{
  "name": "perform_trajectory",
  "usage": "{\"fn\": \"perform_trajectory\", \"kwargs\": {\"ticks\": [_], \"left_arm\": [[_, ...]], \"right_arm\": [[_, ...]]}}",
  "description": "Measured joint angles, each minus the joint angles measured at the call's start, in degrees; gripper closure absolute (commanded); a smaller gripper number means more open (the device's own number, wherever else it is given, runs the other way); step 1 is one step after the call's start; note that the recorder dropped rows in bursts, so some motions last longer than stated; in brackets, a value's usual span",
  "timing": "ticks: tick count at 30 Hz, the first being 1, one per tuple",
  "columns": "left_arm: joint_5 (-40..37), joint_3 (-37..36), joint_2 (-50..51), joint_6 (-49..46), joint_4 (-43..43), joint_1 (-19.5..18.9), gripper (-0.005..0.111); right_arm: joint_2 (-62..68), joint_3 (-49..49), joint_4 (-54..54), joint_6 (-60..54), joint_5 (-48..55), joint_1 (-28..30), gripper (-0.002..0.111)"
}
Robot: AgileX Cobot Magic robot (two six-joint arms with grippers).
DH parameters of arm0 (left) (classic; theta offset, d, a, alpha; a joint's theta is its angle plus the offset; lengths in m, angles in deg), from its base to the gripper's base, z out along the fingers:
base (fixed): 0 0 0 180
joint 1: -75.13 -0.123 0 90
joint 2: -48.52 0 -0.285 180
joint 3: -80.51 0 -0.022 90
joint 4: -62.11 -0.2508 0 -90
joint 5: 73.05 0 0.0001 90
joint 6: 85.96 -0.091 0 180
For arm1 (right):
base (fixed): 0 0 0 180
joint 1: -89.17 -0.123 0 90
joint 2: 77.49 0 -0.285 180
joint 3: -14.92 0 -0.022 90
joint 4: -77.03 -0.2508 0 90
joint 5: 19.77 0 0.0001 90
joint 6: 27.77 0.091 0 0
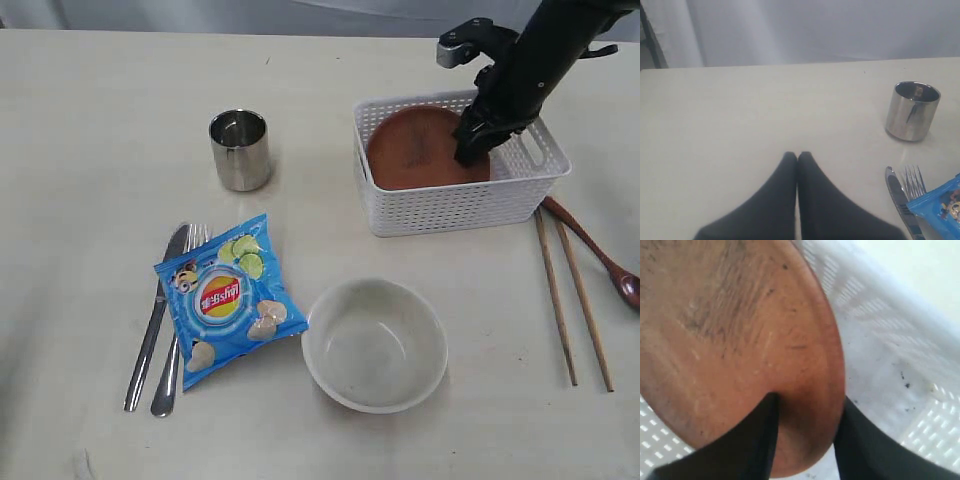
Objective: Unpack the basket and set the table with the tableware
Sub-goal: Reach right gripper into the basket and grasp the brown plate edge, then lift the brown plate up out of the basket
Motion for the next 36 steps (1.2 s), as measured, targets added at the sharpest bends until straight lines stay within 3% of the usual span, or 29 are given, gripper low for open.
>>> {"fn": "perform_trajectory", "kwargs": {"ticks": [6,13,17,19,22,23,27,36], "left_arm": [[0.0,0.0,0.0,0.0,0.0,0.0,0.107],[0.0,0.0,0.0,0.0,0.0,0.0,0.107],[0.0,0.0,0.0,0.0,0.0,0.0,0.107],[0.0,0.0,0.0,0.0,0.0,0.0,0.107],[0.0,0.0,0.0,0.0,0.0,0.0,0.107],[0.0,0.0,0.0,0.0,0.0,0.0,0.107],[0.0,0.0,0.0,0.0,0.0,0.0,0.107],[0.0,0.0,0.0,0.0,0.0,0.0,0.107]], "right_arm": [[-0.51,0.0,-0.09,1.28,-1.22,0.0,0.109],[-2.6,0.0,3.87,13.86,-15.6,-0.12,0.109],[-2.6,-0.11,4.42,15.51,-15.25,-0.12,0.108],[-2.6,0.89,2.52,11.87,-9.51,-0.12,0.097],[-2.6,4.23,-9.14,3.94,0.53,1.67,0.054],[-2.83,4.92,-10.97,3.05,2.42,2.37,0.048],[-2.36,5.42,-9.28,3.04,6.18,3.76,0.054],[1.87,5.42,-7.76,2.0,4.45,3.66,0.054]]}}
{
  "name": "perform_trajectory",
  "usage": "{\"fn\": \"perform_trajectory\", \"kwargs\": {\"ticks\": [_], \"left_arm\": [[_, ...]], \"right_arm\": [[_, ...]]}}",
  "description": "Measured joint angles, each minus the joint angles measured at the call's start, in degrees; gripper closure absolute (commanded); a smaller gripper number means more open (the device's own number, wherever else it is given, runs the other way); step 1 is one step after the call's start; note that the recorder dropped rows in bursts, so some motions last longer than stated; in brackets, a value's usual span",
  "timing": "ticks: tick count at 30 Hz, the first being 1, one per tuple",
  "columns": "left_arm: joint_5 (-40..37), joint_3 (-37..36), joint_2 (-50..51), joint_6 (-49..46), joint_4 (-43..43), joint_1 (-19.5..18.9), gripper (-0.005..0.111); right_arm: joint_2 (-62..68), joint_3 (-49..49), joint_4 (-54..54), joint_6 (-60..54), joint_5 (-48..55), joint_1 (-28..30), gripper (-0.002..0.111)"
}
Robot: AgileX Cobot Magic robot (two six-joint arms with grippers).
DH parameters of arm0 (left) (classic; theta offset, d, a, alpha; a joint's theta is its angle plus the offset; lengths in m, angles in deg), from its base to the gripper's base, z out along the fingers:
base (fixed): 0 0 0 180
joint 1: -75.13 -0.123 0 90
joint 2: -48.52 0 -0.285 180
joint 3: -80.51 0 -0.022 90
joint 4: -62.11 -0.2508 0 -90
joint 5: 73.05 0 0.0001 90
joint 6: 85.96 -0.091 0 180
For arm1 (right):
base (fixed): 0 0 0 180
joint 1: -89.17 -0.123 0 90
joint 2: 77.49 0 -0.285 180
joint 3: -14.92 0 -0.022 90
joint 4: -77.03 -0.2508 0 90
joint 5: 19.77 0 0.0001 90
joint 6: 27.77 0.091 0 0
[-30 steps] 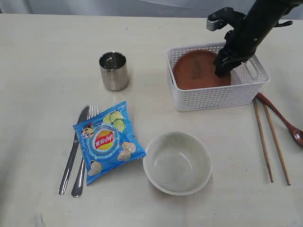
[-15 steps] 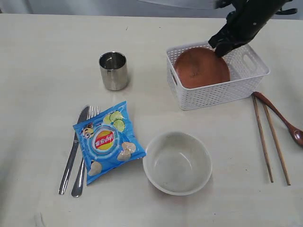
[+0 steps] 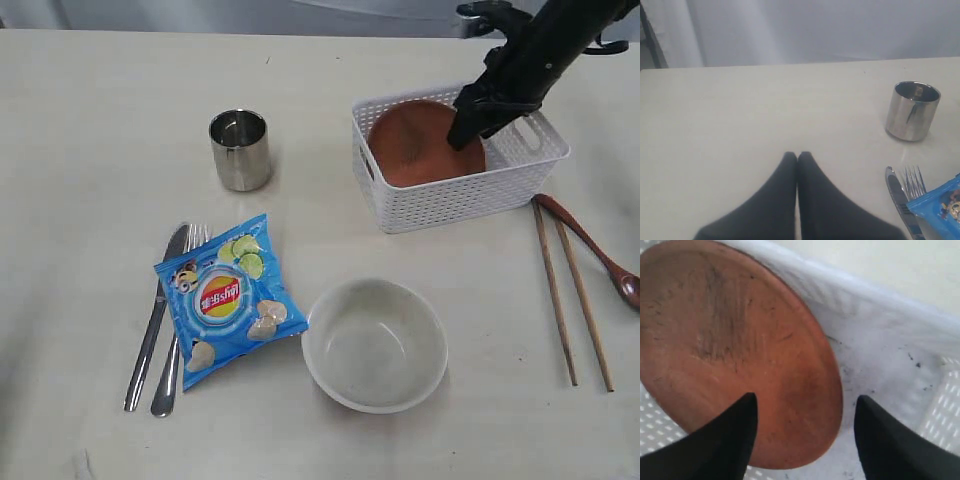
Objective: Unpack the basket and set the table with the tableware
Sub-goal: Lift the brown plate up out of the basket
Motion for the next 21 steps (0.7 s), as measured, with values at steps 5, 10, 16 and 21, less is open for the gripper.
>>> {"fn": "perform_trajectory", "kwargs": {"ticks": [5,10,16,21], "left_arm": [[0.0,0.0,0.0,0.0,0.0,0.0,0.107],[0.0,0.0,0.0,0.0,0.0,0.0,0.107],[0.0,0.0,0.0,0.0,0.0,0.0,0.107],[0.0,0.0,0.0,0.0,0.0,0.0,0.107]], "right_arm": [[0.21,0.0,-0.1,-2.12,-2.51,0.0,0.054],[1.66,0.0,-5.03,-5.84,-0.05,0.0,0.054],[2.39,0.0,-5.92,-6.62,0.6,0.0,0.08],[2.8,0.0,-7.31,-6.8,1.98,0.0,0.109]]}}
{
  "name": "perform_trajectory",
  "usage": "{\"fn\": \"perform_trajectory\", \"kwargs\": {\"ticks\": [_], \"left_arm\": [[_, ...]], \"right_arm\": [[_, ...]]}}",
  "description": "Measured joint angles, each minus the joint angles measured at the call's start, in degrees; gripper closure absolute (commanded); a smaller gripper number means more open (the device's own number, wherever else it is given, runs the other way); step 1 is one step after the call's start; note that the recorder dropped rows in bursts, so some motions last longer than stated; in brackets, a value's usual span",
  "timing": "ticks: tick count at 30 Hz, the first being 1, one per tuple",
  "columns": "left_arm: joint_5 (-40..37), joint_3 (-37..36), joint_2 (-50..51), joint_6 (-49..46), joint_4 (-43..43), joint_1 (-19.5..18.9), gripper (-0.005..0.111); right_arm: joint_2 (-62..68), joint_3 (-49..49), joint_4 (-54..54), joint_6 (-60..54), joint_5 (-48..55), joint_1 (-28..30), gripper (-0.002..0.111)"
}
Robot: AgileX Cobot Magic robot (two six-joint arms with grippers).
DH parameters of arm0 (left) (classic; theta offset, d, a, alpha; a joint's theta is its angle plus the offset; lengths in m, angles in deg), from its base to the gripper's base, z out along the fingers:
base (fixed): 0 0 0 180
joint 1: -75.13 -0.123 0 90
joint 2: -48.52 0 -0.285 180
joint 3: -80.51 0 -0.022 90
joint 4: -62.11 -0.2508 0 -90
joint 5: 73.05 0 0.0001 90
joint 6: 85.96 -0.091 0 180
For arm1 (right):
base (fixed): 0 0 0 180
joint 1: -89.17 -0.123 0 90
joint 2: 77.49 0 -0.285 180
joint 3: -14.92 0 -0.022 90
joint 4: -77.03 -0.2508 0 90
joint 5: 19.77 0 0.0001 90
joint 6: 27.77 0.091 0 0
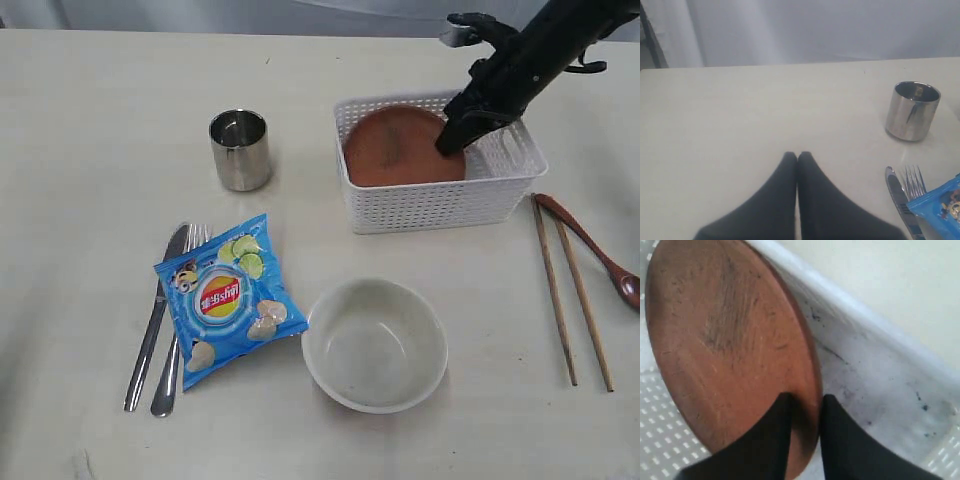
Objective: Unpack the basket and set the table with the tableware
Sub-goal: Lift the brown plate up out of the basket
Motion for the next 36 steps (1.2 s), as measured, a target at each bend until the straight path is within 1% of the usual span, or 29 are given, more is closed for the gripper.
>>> {"fn": "perform_trajectory", "kwargs": {"ticks": [3,5,6,9,12,18,28,36], "left_arm": [[0.0,0.0,0.0,0.0,0.0,0.0,0.107],[0.0,0.0,0.0,0.0,0.0,0.0,0.107],[0.0,0.0,0.0,0.0,0.0,0.0,0.107],[0.0,0.0,0.0,0.0,0.0,0.0,0.107],[0.0,0.0,0.0,0.0,0.0,0.0,0.107],[0.0,0.0,0.0,0.0,0.0,0.0,0.107],[0.0,0.0,0.0,0.0,0.0,0.0,0.107],[0.0,0.0,0.0,0.0,0.0,0.0,0.107]], "right_arm": [[-0.82,0.0,0.5,2.12,-1.24,0.0,0.109],[-2.73,0.0,1.83,6.48,-5.86,-0.2,0.109],[-4.25,0.0,3.37,9.34,-10.02,-0.2,0.109],[-7.28,0.0,7.08,12.33,-14.07,-0.2,0.109],[-8.77,0.0,10.98,14.35,-14.21,-0.2,0.109],[-10.94,-0.1,17.38,23.3,-15.97,-0.33,0.109],[-20.02,-0.1,18.07,25.82,-16.16,-2.96,0.109],[-27.23,-0.1,15.87,28.38,-9.89,-3.06,0.109]]}}
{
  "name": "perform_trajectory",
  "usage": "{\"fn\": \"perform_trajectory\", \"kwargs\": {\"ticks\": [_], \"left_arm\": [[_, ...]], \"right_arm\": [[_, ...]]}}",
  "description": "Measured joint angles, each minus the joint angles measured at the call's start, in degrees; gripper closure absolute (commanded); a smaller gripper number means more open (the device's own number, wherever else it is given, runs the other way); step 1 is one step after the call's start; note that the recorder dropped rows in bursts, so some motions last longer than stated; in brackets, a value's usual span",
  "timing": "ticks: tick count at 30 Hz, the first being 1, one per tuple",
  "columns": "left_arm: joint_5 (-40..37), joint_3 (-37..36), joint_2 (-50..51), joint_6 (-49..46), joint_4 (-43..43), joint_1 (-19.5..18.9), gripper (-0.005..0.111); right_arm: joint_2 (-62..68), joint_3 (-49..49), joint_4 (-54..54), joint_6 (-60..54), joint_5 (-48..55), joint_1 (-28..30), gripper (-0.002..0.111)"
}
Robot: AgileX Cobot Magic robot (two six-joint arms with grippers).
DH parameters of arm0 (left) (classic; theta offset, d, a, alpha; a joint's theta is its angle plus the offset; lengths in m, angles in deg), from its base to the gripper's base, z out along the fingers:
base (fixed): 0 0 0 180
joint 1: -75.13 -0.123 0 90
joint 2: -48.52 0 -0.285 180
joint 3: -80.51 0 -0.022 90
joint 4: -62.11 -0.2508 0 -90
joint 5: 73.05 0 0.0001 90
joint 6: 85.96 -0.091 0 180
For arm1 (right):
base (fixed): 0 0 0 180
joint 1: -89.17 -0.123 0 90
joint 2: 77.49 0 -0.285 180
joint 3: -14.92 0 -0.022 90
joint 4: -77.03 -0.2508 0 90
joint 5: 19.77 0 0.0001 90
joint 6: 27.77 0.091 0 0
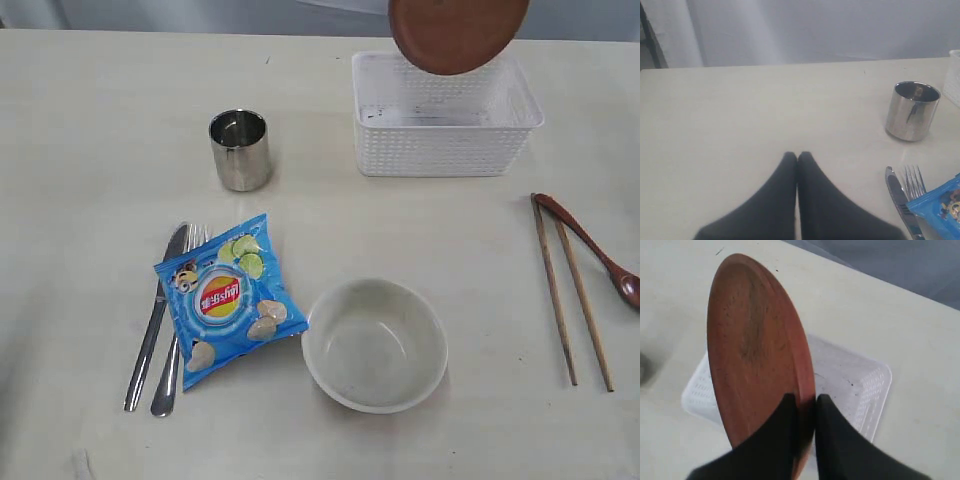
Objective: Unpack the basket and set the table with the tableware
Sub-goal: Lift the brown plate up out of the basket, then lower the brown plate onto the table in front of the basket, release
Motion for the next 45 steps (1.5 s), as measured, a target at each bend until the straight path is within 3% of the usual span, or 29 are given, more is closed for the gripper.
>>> {"fn": "perform_trajectory", "kwargs": {"ticks": [9,15,28,36,45], "left_arm": [[0.0,0.0,0.0,0.0,0.0,0.0,0.107],[0.0,0.0,0.0,0.0,0.0,0.0,0.107],[0.0,0.0,0.0,0.0,0.0,0.0,0.107],[0.0,0.0,0.0,0.0,0.0,0.0,0.107],[0.0,0.0,0.0,0.0,0.0,0.0,0.107]], "right_arm": [[-4.98,-0.14,-6.27,3.18,11.93,0.0,0.109],[-5.99,-8.69,-11.83,6.13,15.85,0.0,0.109],[-7.23,-32.37,-22.5,7.34,-2.73,0.0,0.109],[-4.25,-33.94,-23.2,7.34,-3.88,-0.19,0.109],[3.37,-33.4,-23.77,7.71,-14.03,-4.45,0.109]]}}
